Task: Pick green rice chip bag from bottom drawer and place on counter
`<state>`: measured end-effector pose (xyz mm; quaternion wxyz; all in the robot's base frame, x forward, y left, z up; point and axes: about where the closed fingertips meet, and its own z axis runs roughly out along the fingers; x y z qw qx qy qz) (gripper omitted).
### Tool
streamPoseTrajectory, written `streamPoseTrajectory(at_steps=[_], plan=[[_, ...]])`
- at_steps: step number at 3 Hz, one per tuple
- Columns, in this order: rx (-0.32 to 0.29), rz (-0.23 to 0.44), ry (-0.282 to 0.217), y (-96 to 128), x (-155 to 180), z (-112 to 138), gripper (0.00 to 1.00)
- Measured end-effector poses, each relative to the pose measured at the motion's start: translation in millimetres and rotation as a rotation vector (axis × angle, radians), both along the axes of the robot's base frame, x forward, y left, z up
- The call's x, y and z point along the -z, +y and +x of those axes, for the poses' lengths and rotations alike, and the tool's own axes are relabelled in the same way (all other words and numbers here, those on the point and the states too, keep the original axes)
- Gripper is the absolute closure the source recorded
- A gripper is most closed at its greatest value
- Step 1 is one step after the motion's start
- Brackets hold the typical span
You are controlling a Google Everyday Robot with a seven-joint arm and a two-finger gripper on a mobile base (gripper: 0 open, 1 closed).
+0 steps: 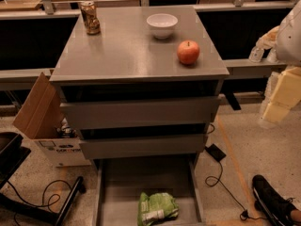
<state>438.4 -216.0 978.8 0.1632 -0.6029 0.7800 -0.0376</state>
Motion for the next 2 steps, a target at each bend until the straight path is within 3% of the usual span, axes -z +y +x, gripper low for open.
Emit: streamPoseTrajectory(at_steps=[1,2], plan=[[0.0,0.0,0.0,0.0,0.0,0.0,0.0],[-0.004,0.023,0.002,2.8,28.3,6.0,0.0]])
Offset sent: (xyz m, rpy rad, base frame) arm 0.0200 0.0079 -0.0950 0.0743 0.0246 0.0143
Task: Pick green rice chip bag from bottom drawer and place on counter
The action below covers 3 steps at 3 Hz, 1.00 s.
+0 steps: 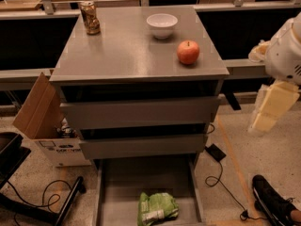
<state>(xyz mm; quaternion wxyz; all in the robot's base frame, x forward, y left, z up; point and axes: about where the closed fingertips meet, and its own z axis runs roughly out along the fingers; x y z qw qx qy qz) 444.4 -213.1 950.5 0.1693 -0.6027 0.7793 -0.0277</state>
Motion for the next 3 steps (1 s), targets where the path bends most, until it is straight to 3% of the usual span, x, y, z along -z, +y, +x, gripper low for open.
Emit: streamPoseTrajectory(at_steps=[1,2,3], plan=[[-0.006,-0.026,-0.028,-0.6,49.1,-1.4,0.0],[-0.036,-0.024,-0.022,-2.8,121.0,-12.9,0.0],[-0.061,0.026,-0.016,7.2,197.1,-14.2,0.0]])
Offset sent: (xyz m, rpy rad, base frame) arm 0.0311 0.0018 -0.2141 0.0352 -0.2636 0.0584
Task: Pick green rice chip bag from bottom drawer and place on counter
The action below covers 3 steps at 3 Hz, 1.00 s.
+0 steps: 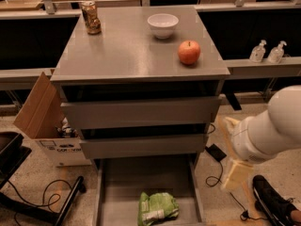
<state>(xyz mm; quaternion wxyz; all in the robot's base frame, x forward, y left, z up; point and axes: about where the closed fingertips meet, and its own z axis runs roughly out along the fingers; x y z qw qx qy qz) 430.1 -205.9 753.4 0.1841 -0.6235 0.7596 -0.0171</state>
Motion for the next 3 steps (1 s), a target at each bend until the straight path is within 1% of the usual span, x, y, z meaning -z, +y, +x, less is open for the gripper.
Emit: streamPoseTrajectory(at_steps=[1,2,3], plan=[[0.011,0.015,-0.066,2.9,0.1,16.1,0.0],[0.011,0.015,-0.067,2.8,-0.3,16.2,0.0],[-0.008,-0.012,-0.06,11.7,17.7,25.0,0.0]])
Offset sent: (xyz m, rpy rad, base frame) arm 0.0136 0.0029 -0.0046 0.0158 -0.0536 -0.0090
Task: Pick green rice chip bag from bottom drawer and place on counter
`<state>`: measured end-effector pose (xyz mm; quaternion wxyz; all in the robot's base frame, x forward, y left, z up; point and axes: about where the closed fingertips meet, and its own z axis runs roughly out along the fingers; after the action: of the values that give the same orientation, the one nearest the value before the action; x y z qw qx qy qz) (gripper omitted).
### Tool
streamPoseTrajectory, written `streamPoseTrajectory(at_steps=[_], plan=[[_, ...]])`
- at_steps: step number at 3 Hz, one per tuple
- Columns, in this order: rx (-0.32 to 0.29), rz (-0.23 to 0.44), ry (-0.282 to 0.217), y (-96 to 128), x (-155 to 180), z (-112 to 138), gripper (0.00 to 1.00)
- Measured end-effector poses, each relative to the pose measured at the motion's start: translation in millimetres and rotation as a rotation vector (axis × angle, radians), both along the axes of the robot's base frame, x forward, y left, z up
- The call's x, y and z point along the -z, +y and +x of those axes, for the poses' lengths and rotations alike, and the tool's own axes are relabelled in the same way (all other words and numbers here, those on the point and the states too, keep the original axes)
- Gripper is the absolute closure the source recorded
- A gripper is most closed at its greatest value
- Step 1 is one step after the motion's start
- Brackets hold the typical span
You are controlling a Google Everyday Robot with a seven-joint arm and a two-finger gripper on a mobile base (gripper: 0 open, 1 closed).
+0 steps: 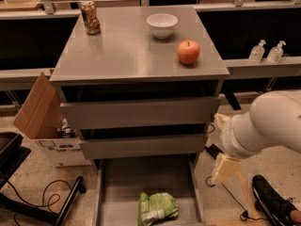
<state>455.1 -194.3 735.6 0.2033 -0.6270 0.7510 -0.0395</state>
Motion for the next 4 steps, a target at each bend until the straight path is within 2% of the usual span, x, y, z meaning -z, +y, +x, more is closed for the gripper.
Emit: streamPoseTrajectory(at_steps=[1,2,3,4], plan=[[-0.03,-0.008,0.038,16.5,69.3,13.2,0.0],[-0.042,0.006,0.059,34.2,153.2,27.4,0.0],[-0.049,0.046,0.062,43.6,217.3,44.4,0.0],[-0.042,0.105,0.098,47.5,278.7,52.2,0.0]])
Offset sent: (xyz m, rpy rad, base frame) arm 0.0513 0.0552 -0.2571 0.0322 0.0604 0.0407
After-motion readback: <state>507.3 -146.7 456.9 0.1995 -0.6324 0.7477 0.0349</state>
